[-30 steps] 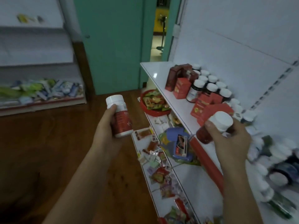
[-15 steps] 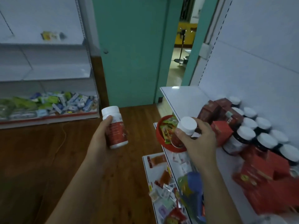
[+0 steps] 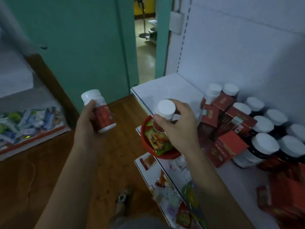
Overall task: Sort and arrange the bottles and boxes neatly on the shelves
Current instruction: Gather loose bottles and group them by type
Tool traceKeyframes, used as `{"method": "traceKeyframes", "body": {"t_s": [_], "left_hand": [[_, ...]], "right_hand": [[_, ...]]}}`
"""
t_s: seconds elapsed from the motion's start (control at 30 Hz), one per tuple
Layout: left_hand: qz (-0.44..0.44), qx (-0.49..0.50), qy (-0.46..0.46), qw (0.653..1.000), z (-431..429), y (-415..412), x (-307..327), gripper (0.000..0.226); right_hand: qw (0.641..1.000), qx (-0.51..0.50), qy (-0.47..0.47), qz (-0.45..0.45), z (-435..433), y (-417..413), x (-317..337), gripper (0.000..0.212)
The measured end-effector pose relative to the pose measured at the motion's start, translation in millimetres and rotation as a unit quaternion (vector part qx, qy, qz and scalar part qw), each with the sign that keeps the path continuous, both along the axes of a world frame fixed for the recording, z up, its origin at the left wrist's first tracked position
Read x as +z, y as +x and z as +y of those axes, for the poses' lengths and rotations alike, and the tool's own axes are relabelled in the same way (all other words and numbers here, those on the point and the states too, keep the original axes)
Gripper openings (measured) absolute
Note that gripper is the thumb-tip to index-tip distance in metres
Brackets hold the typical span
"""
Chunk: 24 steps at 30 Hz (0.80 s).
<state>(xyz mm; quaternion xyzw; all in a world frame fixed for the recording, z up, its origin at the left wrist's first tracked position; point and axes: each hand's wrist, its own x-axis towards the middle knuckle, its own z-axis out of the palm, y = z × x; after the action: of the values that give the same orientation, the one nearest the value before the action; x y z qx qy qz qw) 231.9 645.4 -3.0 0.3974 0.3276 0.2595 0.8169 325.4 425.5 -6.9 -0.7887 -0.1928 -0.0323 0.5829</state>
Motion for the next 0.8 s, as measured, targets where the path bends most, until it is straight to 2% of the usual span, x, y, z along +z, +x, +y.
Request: {"method": "traceKeyframes", "body": {"t_s": [0.17, 0.33, 0.43, 0.6, 0.73, 0.8], "left_hand": [[-0.02, -0.153, 0.005, 0.988, 18.4, 126.7, -6.3, 0.038], [-0.053, -0.318, 0.089, 0.942, 21.1, 231.7, -12.6, 0.048], [-0.082, -0.399, 0.166, 0.898, 3.7, 268.1, -28.7, 0.032], [-0.078, -0.501, 0.332, 0.796, -26.8, 298.9, -60.1, 0.039], [-0.101, -0.524, 0.381, 0.755, -37.6, 308.8, -69.1, 0.048], [-0.099, -0.527, 0.395, 0.746, -41.9, 319.3, -67.8, 0.056]], "right_hand": [[0.99, -0.13, 0.044, 0.011, 23.3, 51.4, -8.7, 0.042], [0.964, -0.263, 0.031, 0.01, 37.4, 99.8, -14.8, 0.038], [0.942, -0.335, 0.026, 0.012, 37.8, 111.0, -20.9, 0.036], [0.879, -0.472, -0.069, 0.019, 42.1, 113.1, -29.2, 0.057], [0.836, -0.523, -0.15, -0.068, 53.8, 110.1, -20.3, 0.066], [0.826, -0.531, -0.172, -0.08, 55.9, 109.6, -10.9, 0.065]]}}
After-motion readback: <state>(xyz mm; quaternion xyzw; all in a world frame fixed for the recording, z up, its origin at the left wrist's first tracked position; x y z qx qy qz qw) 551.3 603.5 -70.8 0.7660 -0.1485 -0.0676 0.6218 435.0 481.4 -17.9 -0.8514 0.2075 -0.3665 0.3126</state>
